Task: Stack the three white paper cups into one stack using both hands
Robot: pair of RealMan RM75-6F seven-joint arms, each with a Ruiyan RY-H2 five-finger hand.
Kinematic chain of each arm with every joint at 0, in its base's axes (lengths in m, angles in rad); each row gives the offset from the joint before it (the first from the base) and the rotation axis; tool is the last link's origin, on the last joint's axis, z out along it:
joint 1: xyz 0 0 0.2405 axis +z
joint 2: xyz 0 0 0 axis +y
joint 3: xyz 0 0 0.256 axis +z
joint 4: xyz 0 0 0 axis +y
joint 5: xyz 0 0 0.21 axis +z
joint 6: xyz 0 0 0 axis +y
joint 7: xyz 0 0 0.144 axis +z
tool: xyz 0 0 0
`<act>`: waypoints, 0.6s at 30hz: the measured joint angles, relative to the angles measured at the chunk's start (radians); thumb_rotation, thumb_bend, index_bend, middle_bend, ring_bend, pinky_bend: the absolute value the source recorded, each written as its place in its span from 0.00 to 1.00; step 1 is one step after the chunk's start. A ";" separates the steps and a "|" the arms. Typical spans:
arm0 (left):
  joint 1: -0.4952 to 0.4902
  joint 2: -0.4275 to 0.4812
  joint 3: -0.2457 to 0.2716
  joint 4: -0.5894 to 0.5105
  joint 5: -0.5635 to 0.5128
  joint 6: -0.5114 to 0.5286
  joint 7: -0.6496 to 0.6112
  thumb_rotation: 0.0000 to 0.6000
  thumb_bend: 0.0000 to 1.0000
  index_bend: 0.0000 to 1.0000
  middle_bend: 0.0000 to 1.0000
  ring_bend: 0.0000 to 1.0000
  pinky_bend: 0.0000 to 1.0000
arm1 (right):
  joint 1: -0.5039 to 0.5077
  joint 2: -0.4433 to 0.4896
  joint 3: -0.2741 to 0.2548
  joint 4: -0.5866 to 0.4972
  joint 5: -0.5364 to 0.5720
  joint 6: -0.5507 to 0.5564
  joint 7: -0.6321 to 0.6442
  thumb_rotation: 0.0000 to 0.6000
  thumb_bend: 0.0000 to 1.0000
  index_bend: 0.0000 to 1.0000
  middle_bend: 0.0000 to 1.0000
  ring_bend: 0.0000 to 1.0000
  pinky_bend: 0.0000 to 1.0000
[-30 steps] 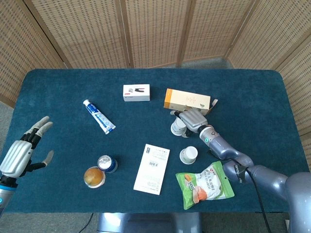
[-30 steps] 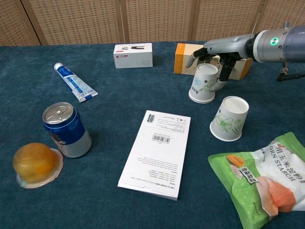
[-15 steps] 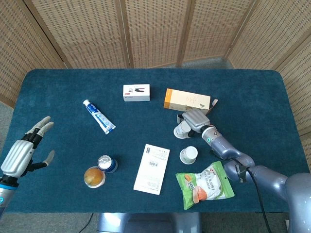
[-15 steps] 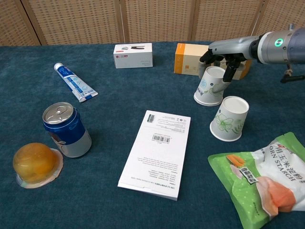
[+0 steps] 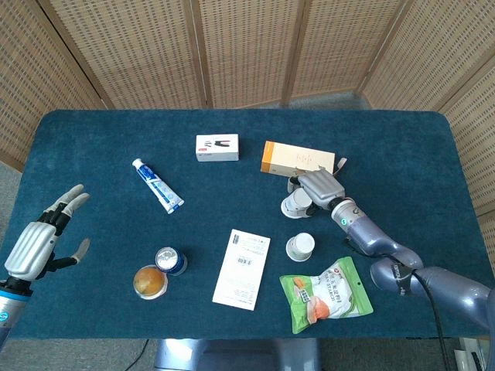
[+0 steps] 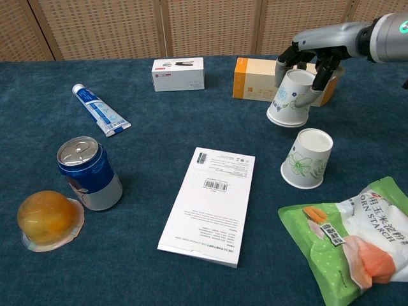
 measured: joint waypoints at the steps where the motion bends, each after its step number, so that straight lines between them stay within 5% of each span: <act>1: 0.000 0.000 -0.001 0.002 0.001 0.002 -0.004 1.00 0.49 0.00 0.00 0.00 0.15 | -0.002 0.013 0.000 -0.018 0.007 0.004 -0.009 1.00 0.26 0.38 0.53 0.47 0.87; 18: -0.006 -0.004 -0.003 0.032 0.020 0.007 -0.046 1.00 0.49 0.00 0.00 0.00 0.15 | -0.056 0.230 -0.022 -0.345 0.156 0.133 -0.181 1.00 0.26 0.37 0.53 0.47 0.87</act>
